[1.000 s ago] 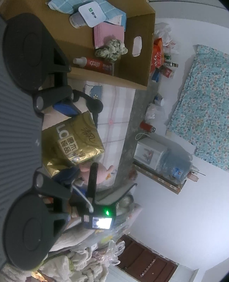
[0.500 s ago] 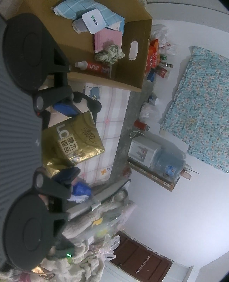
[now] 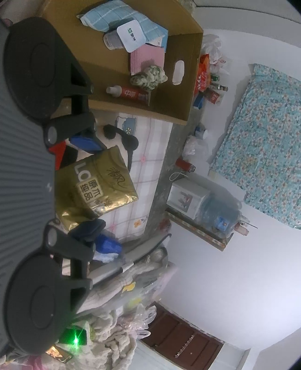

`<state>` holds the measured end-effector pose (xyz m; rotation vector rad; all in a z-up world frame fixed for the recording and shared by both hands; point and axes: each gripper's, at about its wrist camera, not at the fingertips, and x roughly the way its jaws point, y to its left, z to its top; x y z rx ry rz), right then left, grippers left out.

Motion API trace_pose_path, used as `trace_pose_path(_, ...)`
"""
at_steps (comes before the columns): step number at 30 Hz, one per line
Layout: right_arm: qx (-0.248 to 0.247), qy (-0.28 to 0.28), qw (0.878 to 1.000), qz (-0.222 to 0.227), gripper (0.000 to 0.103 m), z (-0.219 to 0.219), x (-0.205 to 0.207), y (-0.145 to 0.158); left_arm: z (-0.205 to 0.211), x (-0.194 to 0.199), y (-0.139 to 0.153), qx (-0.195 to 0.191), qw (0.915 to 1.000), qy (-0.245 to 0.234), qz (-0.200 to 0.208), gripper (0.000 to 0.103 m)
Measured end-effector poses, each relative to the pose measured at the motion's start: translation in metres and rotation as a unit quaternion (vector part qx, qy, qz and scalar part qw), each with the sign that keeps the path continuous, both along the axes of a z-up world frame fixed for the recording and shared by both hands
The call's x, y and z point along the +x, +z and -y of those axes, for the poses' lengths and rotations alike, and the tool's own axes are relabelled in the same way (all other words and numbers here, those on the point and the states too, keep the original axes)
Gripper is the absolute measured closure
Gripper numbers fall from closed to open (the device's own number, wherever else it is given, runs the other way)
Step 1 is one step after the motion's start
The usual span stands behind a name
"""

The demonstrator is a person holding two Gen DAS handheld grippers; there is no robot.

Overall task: Organize soft objects
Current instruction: 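Carry the gold pack in the left tool and pink plush in the right tool to the box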

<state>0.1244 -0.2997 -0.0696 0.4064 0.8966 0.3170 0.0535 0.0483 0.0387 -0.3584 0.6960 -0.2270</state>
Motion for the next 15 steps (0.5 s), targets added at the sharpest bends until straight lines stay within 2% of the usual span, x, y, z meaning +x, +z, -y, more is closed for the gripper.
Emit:
trace_pose_path(3,0.025,-0.006,1.000,0.000,0.019,0.008,-0.006,0.000,-0.004,-0.005,0.000,-0.003,1.0000,0.001,0.001,0.040)
trace_pose_path(5,0.023,-0.005,1.000,0.012,0.019,0.002,-0.011,0.003,-0.007,-0.007,0.000,-0.003,1.0000,0.002,0.000,0.040)
trace_pose_path(9,-0.066,0.009,0.997,0.041,0.014,-0.026,-0.014,0.005,-0.014,-0.007,0.001,-0.004,1.0000,0.007,-0.003,0.040)
trace_pose_path(13,-0.177,0.020,0.983,0.042,0.011,-0.057,-0.018,-0.001,-0.021,-0.009,0.000,-0.004,0.9999,0.014,-0.004,0.040)
trace_pose_path(15,-0.191,0.026,0.981,0.036,0.007,-0.064,-0.018,-0.006,-0.024,-0.010,0.000,-0.006,0.9998,0.017,-0.004,0.040)
